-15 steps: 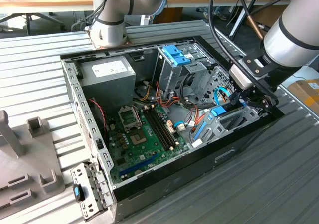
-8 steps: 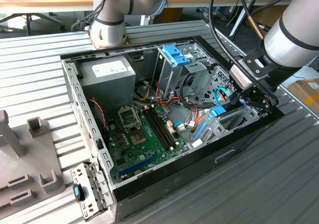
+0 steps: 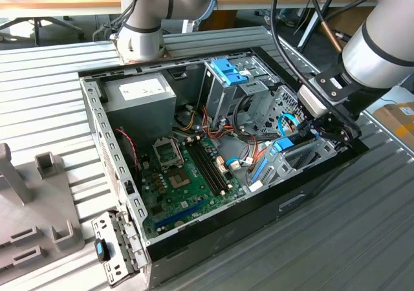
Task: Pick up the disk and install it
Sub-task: 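Insert the first disk wire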
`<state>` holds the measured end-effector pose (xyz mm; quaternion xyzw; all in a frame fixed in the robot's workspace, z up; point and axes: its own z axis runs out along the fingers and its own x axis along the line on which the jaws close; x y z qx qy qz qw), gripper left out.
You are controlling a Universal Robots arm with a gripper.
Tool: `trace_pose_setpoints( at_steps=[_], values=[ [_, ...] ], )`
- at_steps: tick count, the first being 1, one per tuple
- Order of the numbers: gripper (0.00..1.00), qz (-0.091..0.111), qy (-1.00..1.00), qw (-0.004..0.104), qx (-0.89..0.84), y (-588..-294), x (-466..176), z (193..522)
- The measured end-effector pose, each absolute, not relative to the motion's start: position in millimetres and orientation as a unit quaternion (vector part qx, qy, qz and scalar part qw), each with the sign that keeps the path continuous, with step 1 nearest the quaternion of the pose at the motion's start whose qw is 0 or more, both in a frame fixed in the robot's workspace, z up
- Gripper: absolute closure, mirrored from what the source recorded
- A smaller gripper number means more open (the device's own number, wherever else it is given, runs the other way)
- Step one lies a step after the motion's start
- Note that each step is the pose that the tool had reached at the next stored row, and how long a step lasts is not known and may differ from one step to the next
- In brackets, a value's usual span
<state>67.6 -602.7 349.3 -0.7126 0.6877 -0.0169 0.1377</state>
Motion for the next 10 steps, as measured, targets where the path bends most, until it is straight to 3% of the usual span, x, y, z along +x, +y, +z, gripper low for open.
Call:
trace_pose_setpoints(
  at_steps=[10],
  values=[
    [0.84,-0.017,0.688,0.137,-0.713,-602.7,67.4,345.1]
  ],
)
